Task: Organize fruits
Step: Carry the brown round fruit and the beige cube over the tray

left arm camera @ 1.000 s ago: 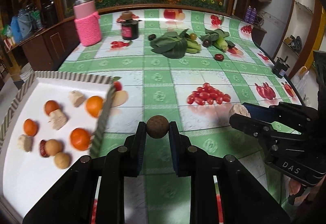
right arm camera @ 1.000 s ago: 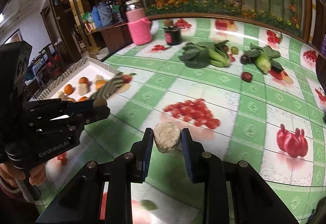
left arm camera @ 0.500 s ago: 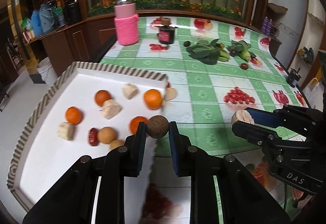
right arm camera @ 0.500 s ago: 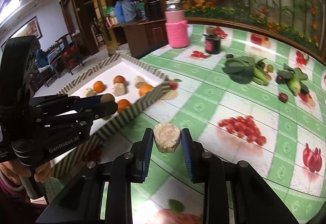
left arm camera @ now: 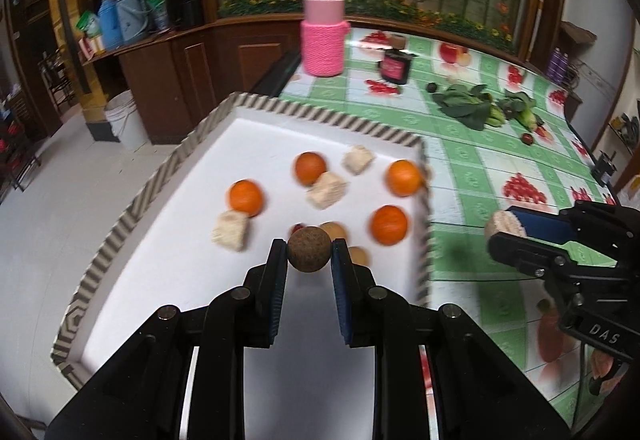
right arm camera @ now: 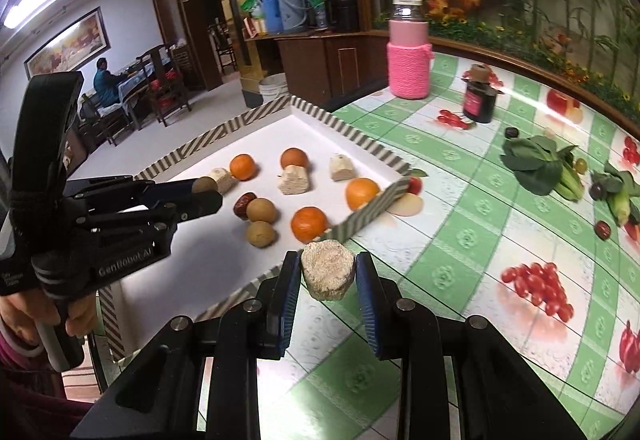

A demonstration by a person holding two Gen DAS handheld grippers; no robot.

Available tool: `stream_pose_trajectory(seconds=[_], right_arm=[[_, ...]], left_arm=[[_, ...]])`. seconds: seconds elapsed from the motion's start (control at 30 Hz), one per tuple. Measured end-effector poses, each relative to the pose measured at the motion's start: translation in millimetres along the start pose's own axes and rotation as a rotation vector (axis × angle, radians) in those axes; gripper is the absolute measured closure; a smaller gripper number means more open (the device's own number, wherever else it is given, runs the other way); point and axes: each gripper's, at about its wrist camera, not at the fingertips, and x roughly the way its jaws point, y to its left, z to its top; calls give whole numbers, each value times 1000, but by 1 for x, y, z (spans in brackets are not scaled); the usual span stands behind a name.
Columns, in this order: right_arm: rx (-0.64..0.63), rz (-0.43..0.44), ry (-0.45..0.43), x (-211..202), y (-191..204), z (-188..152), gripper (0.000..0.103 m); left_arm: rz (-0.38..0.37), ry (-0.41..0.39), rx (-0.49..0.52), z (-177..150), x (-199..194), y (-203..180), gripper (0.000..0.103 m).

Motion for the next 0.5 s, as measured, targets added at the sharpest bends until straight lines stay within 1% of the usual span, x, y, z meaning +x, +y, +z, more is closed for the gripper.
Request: stream_pose_trajectory(seconds=[0.2, 0.4, 0.5], right_arm=[[-33, 28, 21, 15, 17, 9, 74], [-92, 72, 50, 33, 44, 17, 74], [-131, 101, 79, 46, 61, 17, 75]], left_arm=[[3, 41, -14, -4, 11, 14, 83], [21, 49, -30, -7, 15, 26, 83], [34, 57, -38, -8, 17, 33, 83]])
